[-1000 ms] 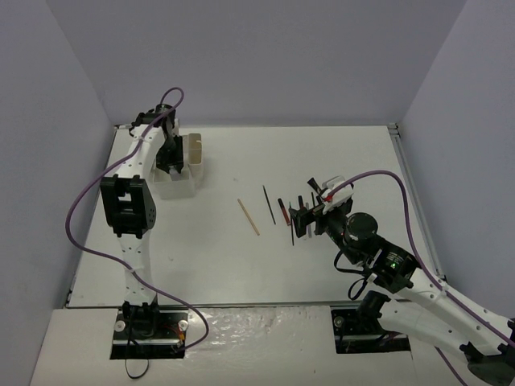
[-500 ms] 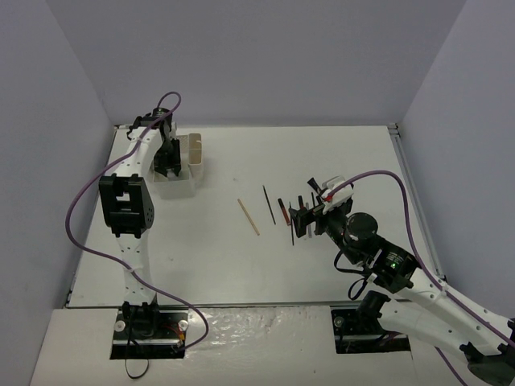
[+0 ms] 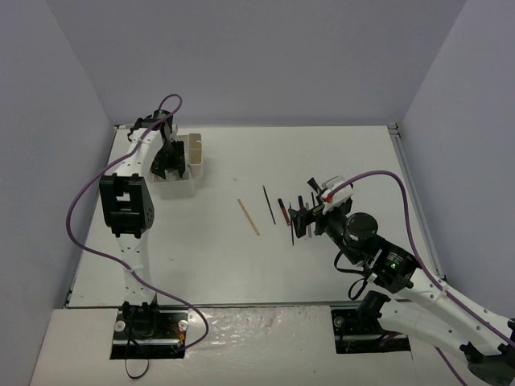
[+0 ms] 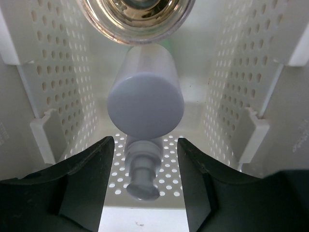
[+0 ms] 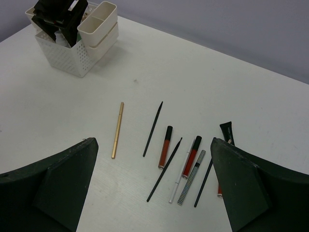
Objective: Organize the makeup
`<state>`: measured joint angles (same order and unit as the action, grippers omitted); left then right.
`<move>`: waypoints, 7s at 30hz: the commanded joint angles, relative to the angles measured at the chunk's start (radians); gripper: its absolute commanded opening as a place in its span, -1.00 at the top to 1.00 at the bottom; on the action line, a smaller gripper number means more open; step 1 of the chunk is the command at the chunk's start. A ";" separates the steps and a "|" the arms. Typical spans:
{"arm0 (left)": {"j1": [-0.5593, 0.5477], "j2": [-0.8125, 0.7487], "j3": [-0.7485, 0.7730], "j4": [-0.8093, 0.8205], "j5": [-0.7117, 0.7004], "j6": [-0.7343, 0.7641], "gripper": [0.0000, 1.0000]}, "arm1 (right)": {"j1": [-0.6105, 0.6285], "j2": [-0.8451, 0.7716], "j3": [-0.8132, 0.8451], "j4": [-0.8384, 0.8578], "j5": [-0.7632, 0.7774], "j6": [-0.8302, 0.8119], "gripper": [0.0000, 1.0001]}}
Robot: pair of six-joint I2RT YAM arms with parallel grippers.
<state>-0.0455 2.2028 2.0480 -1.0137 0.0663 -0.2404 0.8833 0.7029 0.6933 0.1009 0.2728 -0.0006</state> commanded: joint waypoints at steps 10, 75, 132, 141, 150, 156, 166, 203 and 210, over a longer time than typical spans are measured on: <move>0.010 -0.143 0.087 -0.028 0.016 -0.009 -0.18 | -0.001 -0.003 0.021 0.078 -0.006 -0.005 -1.00; -0.582 -0.045 -0.259 0.151 -0.274 -0.763 -0.09 | -0.010 -0.064 -0.011 -0.126 0.163 0.225 -0.96; 0.094 -0.578 -0.765 1.716 -0.243 0.089 1.00 | -0.008 -0.132 -0.052 -0.032 0.003 0.179 -0.96; 0.129 -0.475 -0.769 1.834 -0.221 0.136 1.00 | -0.007 -0.121 -0.051 -0.032 0.001 0.172 -0.96; 0.148 -0.436 -0.818 1.937 -0.195 0.081 1.00 | -0.007 -0.091 -0.052 -0.030 0.005 0.171 -0.96; 0.151 -0.418 -0.839 1.968 -0.169 0.076 1.00 | -0.007 -0.085 -0.053 -0.029 0.005 0.168 -0.96; 0.151 -0.365 -0.874 2.041 -0.123 0.062 1.00 | -0.007 -0.074 -0.057 -0.026 0.005 0.168 -0.96; 0.063 -1.008 -0.807 0.974 -0.191 -0.137 -0.82 | -0.014 0.411 0.144 -0.098 0.017 0.338 -0.88; 0.009 -1.099 -0.796 0.549 0.001 -0.172 -0.94 | -0.094 0.582 0.160 -0.098 -0.018 0.431 -0.72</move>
<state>-0.0017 1.1406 1.2364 -0.1582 -0.0589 -0.3729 0.8432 1.2324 0.8116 -0.0326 0.2662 0.3492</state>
